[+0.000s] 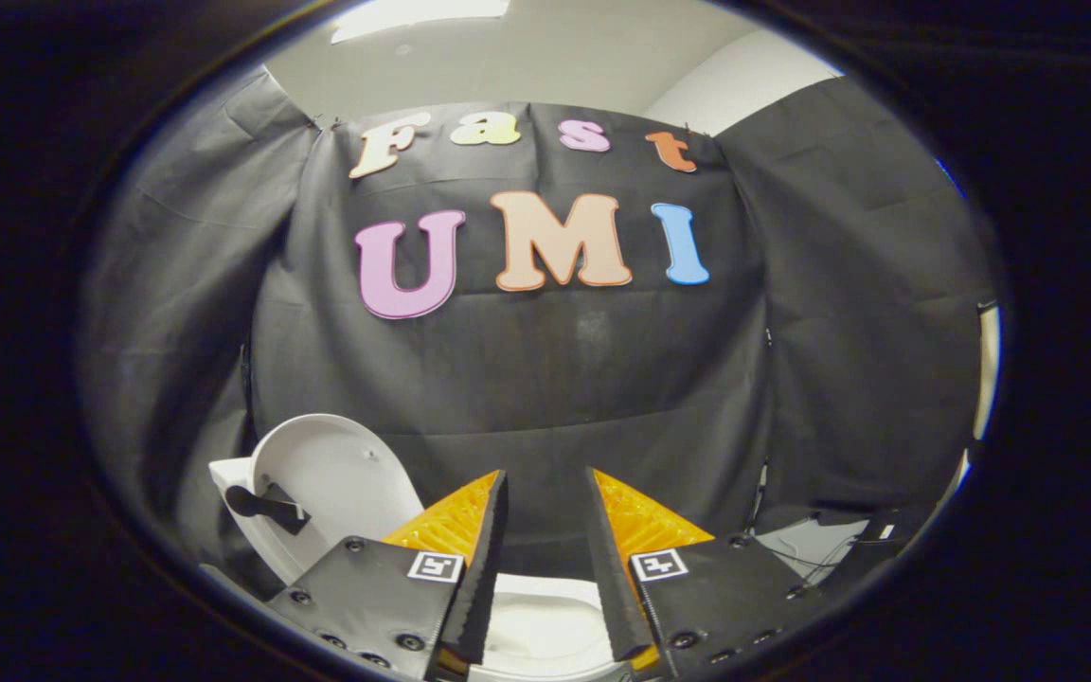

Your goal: Open the toilet lid.

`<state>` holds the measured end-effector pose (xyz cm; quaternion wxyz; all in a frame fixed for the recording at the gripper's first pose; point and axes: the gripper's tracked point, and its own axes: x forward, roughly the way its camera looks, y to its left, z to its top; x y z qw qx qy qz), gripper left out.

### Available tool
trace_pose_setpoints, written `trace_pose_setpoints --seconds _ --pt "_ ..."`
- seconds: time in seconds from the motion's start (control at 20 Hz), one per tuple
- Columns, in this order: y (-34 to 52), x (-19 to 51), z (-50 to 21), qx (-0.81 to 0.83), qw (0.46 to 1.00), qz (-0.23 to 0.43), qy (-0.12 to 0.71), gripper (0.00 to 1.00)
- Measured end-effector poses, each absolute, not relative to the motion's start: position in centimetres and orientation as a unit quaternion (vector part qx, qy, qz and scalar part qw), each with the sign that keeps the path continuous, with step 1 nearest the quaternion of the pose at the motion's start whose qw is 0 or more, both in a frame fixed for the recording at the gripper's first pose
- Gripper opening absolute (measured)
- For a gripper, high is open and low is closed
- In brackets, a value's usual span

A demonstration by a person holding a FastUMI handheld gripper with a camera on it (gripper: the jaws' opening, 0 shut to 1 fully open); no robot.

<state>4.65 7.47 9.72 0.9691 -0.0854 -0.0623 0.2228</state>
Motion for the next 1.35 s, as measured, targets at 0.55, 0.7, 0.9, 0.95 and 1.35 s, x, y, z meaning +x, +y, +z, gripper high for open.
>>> trace_pose_setpoints --seconds 0.55,0.7,0.9,0.95,1.35 --pt "0.7 8.5 8.2 -0.122 0.966 0.227 -0.036 0.5" --pt "-0.5 9.1 7.7 -0.128 0.964 0.23 -0.033 0.5" --pt "-2.2 9.6 5.7 -0.144 0.965 0.22 0.005 0.5" --pt "-2.5 9.5 5.2 -0.152 0.964 0.22 0.018 0.5" --pt "-2.8 8.1 3.1 -0.203 0.946 0.24 0.078 0.5"
